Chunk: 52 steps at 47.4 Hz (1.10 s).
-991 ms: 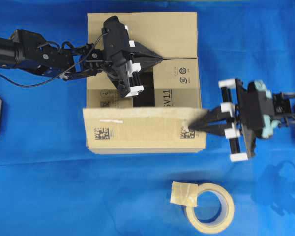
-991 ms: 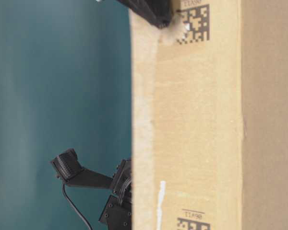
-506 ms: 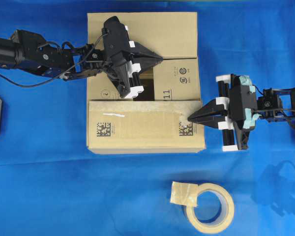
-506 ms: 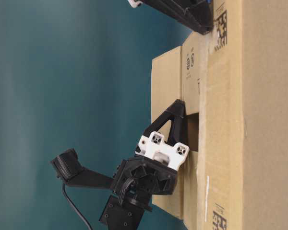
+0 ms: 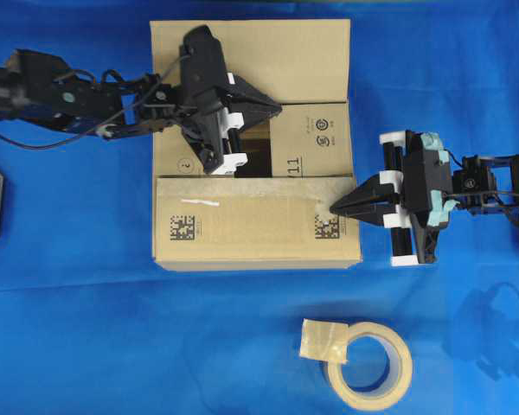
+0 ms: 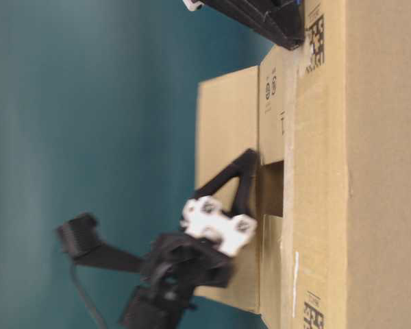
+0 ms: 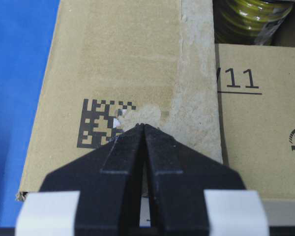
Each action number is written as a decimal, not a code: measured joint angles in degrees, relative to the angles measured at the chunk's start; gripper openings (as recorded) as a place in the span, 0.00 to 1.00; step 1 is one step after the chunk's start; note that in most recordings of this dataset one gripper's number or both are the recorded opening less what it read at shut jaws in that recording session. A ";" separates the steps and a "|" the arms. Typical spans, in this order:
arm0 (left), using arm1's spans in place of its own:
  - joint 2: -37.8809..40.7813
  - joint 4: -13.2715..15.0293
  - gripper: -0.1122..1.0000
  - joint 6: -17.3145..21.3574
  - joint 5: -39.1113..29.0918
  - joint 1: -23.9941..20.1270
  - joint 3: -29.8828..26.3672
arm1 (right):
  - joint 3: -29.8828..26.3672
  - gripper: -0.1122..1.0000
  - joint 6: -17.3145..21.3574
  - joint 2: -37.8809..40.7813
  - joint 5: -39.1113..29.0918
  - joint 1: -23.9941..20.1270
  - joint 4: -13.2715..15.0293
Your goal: Close the cardboard box.
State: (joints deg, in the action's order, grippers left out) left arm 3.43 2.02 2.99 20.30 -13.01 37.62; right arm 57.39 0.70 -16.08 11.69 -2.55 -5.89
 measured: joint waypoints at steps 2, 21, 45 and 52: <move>-1.32 0.00 0.10 0.00 -0.79 0.00 0.09 | 0.00 0.10 0.00 -0.09 0.00 0.00 0.09; -11.87 0.00 0.10 1.76 -5.71 -0.44 0.00 | 0.09 0.10 0.00 -0.09 0.09 0.00 0.00; -11.16 0.00 0.10 2.11 -16.35 -8.26 -6.77 | 0.00 0.10 0.00 0.00 0.09 0.00 0.00; -7.03 -0.09 0.10 2.46 -28.92 -13.62 -13.97 | 0.00 0.10 0.00 -0.09 0.18 0.09 0.00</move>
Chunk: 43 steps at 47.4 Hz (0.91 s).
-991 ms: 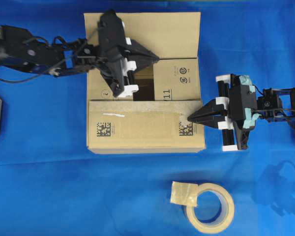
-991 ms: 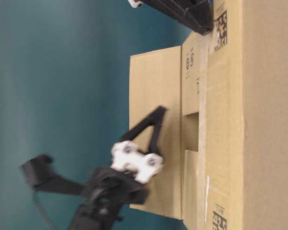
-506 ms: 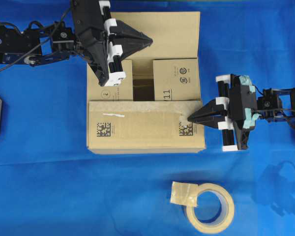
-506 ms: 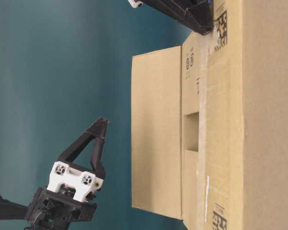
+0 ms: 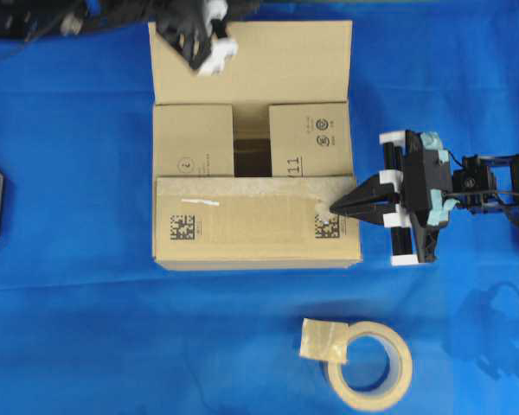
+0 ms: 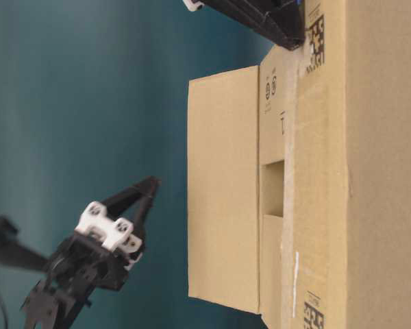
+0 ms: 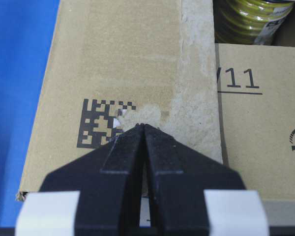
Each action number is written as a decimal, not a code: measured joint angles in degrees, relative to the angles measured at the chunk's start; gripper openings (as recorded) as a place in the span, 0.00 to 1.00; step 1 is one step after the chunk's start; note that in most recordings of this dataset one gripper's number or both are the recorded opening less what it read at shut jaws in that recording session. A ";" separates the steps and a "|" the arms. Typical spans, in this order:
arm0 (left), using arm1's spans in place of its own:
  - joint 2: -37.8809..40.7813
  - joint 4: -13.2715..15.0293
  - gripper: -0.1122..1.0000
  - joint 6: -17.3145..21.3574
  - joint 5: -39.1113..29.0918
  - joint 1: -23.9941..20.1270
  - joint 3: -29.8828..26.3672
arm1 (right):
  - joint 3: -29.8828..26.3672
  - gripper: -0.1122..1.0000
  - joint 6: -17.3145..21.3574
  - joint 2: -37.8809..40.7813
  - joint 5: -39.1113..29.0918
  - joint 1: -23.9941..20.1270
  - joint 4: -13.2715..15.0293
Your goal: Close the cardboard box.
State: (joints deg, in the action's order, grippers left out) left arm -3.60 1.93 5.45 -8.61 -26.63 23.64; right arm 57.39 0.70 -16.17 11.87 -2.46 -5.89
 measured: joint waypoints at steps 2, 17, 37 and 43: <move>1.49 0.00 0.10 0.44 -3.96 -1.41 -2.55 | 0.00 0.10 0.00 0.09 0.00 0.00 0.00; 9.23 -0.18 0.10 6.77 -23.55 -5.27 -15.64 | 0.00 0.10 -0.09 0.09 0.44 0.00 0.00; 11.25 -0.18 0.10 5.36 -27.77 -4.48 -16.00 | 0.00 0.10 -0.26 0.09 0.70 0.00 0.00; 11.25 -0.18 0.10 4.57 -29.27 -3.60 -15.29 | -0.09 0.10 -0.35 0.09 0.97 0.00 0.00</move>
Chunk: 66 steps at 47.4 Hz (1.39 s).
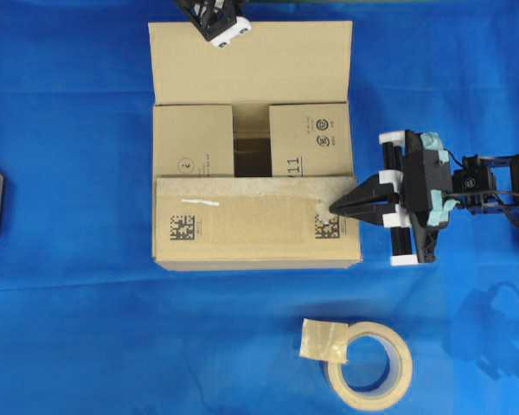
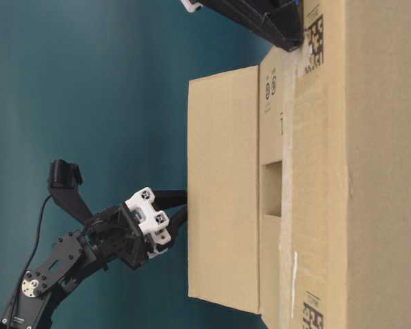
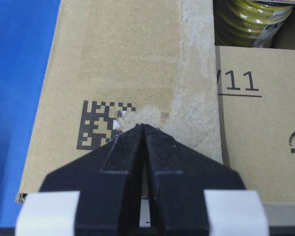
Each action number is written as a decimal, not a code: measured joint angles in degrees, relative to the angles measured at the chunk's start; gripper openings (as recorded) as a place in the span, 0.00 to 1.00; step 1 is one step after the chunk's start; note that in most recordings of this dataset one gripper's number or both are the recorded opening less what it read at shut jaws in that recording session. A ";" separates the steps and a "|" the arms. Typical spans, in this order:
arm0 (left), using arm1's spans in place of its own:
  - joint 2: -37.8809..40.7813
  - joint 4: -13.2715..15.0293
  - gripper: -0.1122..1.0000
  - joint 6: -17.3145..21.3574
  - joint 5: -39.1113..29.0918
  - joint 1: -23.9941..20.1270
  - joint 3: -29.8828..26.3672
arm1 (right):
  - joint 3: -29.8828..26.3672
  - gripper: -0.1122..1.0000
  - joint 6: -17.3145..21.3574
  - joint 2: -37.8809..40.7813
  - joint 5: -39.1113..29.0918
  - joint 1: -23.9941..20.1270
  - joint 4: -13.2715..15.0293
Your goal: Close the cardboard box.
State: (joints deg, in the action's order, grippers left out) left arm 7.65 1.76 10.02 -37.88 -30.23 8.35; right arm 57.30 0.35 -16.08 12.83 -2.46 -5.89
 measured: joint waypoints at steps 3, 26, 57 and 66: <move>0.00 0.00 0.10 -0.09 -1.49 0.53 0.00 | 0.00 0.10 0.00 0.00 0.00 -0.09 0.00; -3.43 0.00 0.10 -0.53 -6.59 4.92 -0.26 | 0.00 0.10 -0.09 0.09 0.62 0.09 0.09; -12.39 0.18 0.10 -11.25 0.09 18.54 12.22 | -0.09 0.10 -0.09 0.00 0.70 0.62 0.09; -15.12 0.09 0.10 -15.12 8.09 21.62 18.98 | -0.18 0.10 -0.09 0.00 0.70 0.79 0.09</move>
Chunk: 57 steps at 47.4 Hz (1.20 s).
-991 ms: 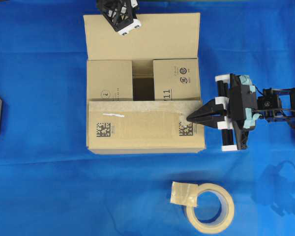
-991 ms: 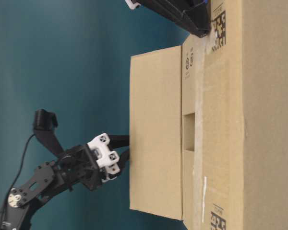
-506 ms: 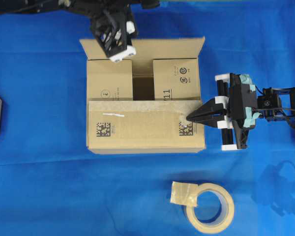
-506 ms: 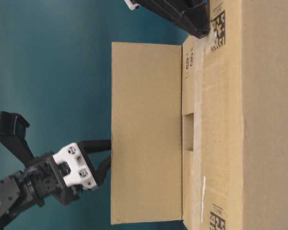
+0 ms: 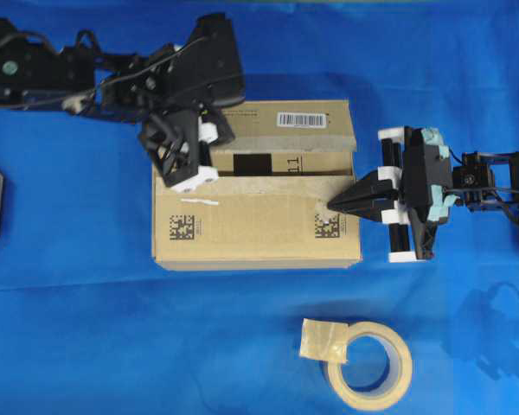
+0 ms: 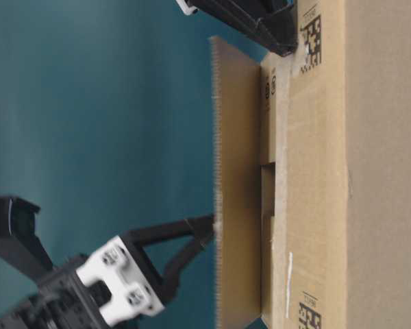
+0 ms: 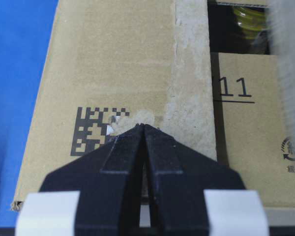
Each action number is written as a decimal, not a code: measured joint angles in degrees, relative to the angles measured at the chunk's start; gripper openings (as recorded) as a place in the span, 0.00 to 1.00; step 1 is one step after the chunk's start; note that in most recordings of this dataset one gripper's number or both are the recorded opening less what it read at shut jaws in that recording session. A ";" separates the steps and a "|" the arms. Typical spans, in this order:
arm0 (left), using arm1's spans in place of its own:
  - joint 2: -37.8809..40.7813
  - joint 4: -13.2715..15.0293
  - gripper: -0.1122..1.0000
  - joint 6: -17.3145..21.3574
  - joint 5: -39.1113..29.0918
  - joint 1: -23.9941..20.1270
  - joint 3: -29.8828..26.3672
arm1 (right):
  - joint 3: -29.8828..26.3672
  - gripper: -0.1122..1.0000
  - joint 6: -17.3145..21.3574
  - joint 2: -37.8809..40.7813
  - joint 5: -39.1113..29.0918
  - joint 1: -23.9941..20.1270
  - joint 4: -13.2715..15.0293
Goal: Close the cardboard box.
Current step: 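Fold the back flap forward over the box with the left gripper, then press both grippers onto the closed top flaps along the seam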
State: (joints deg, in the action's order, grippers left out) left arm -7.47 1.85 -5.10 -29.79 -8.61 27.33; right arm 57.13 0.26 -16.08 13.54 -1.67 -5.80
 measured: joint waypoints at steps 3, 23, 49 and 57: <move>-0.53 0.00 0.10 -1.23 2.90 0.53 2.29 | 0.00 0.10 0.00 0.00 0.09 0.35 0.09; -1.58 0.09 0.10 -6.86 18.02 1.76 14.33 | -0.09 0.10 0.00 0.00 0.88 2.02 0.09; -3.43 0.00 0.10 -7.12 23.64 2.11 18.02 | -0.18 0.10 0.00 2.20 1.23 6.86 0.09; -3.43 0.09 0.10 -6.86 24.61 2.11 18.37 | -0.18 0.10 0.00 2.81 1.32 6.86 0.09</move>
State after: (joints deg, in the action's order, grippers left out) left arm -10.90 1.93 -11.95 -5.19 -6.50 45.70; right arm 56.95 0.26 -13.27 14.85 5.19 -5.71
